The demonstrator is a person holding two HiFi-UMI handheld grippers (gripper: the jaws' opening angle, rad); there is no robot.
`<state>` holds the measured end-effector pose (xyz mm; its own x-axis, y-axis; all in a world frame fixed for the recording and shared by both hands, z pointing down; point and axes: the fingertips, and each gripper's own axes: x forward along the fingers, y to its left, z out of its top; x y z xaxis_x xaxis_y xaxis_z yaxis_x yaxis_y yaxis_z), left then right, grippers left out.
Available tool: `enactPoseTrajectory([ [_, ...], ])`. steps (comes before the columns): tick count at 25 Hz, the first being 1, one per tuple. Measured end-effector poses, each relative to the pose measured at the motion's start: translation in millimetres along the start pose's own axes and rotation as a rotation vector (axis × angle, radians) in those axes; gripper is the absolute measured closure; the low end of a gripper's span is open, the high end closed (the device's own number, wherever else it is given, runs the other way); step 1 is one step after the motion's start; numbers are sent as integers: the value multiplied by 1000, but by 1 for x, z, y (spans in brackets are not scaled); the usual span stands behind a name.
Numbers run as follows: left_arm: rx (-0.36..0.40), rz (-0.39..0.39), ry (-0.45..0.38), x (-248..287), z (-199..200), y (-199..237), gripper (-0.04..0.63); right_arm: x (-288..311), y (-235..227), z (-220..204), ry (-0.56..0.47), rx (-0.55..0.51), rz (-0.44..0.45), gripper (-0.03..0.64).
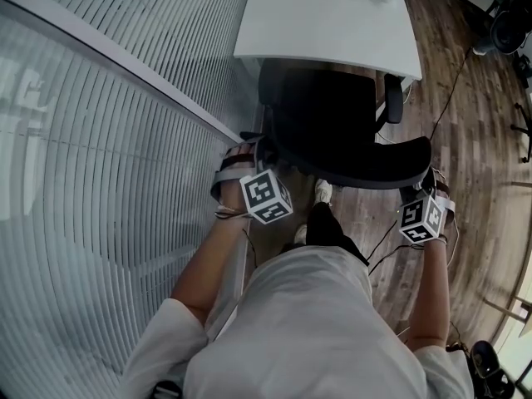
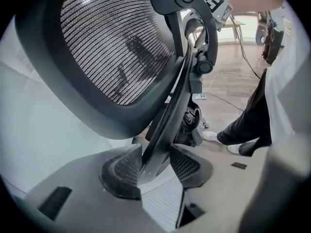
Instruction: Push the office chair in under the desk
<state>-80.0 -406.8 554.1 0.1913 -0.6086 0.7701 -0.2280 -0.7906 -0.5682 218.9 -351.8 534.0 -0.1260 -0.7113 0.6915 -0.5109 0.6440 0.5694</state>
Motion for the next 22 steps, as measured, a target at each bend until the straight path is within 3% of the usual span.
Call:
enactPoseTrajectory([
  [22,-16,-3,40,52,24,67,407,60,-70,10,-6,18,9,413],
])
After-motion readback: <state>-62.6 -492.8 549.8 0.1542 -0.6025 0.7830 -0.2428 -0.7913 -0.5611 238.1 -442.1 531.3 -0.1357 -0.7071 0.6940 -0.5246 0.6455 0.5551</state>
